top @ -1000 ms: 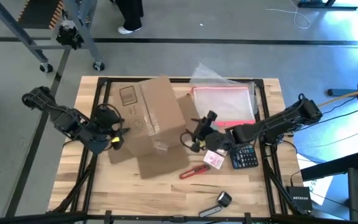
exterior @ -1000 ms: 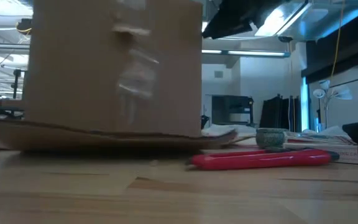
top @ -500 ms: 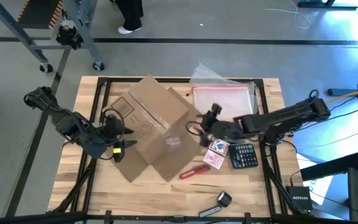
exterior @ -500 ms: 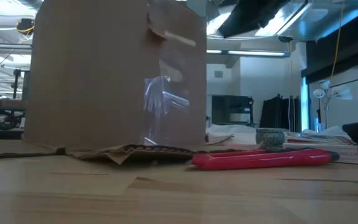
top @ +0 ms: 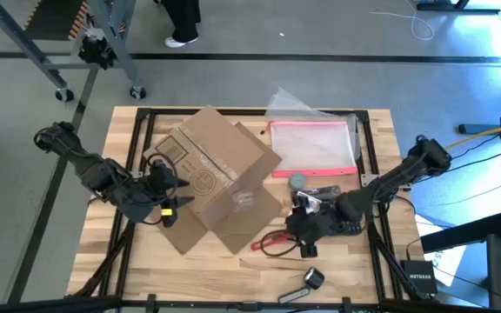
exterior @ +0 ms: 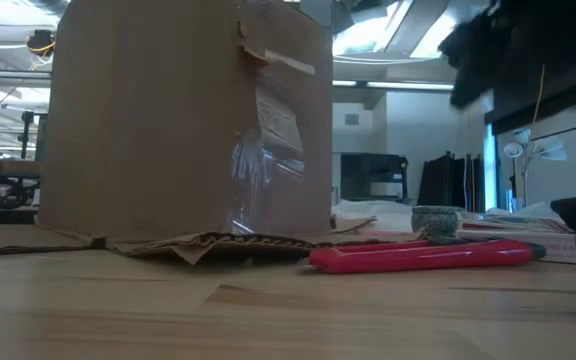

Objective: Unpack boxes
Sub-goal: Break down box until it is fully flat

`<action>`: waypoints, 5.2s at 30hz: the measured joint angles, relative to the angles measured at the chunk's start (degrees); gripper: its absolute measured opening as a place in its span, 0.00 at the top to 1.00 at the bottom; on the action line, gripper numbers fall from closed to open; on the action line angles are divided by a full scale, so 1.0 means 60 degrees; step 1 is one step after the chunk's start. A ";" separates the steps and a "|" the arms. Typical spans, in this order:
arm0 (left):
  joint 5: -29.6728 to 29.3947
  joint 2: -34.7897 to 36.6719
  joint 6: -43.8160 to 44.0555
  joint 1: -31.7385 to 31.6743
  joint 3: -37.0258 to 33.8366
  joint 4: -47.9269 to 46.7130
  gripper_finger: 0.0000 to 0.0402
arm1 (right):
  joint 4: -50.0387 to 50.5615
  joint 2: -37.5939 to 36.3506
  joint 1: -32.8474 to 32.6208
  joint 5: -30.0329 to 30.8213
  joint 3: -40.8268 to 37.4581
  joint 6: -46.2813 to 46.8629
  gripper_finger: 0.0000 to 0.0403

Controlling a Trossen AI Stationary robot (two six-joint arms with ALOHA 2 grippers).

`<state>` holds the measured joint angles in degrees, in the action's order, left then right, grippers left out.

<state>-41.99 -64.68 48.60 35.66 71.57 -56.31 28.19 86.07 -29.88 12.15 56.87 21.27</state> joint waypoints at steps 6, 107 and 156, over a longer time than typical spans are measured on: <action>0.0010 -0.0013 0.0124 0.0000 0.0007 0.0036 0.45 | -0.2013 0.0654 -0.0020 -0.0303 -0.1119 -0.0097 0.42; 0.0006 -0.0246 0.1158 -0.0018 0.0025 -0.0004 0.45 | -1.2844 0.4853 0.0785 -0.0534 -0.4216 -0.2412 0.42; 0.0014 -0.0249 0.0759 -0.0018 0.0018 -0.0011 0.45 | -0.5549 0.1473 -0.0104 -0.0206 -0.2069 -0.0231 0.68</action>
<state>-41.91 -66.17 53.15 35.55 71.68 -56.38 -5.10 94.91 -30.50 10.92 44.46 19.88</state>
